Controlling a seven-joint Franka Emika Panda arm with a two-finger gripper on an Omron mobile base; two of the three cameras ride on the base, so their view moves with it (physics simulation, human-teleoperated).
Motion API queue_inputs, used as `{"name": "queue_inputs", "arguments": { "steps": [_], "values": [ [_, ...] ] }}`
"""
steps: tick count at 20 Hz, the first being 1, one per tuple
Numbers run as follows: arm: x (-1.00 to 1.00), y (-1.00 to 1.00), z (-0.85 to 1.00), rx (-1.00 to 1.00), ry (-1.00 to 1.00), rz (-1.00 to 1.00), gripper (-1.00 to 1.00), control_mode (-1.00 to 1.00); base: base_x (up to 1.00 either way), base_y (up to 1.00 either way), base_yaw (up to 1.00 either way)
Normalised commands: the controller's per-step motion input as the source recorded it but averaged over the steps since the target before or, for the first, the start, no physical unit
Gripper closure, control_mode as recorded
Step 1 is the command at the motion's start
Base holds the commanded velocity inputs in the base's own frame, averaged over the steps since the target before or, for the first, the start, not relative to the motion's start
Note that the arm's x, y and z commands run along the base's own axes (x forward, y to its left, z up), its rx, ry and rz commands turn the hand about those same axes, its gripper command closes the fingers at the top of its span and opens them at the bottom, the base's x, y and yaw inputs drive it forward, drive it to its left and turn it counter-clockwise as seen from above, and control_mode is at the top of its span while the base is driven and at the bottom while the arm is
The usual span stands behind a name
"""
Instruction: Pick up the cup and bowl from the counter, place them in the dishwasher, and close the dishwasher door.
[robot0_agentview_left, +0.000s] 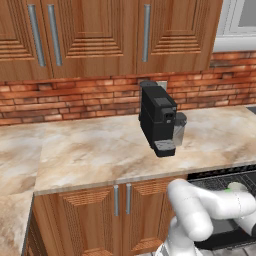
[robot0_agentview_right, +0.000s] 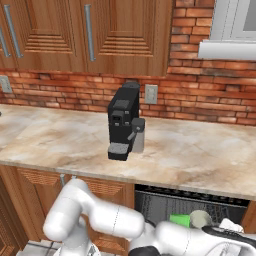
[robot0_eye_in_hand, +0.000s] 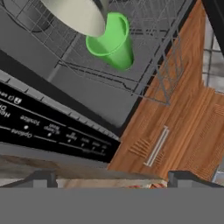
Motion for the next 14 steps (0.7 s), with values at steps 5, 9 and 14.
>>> {"name": "queue_inputs", "arguments": {
  "steps": [5,9,14],
  "values": [
    [-0.28,0.18,-0.05,-0.48,-0.07,0.00,-1.00,-1.00,0.00,0.00,0.00],
    [-0.36,0.11,-0.18,-0.38,-0.14,0.00,-1.00,-1.00,0.00,0.00,0.00],
    [-0.41,0.16,-0.07,-0.39,-0.21,-0.01,-1.00,-1.00,0.00,0.00,0.00]
  ]
}}
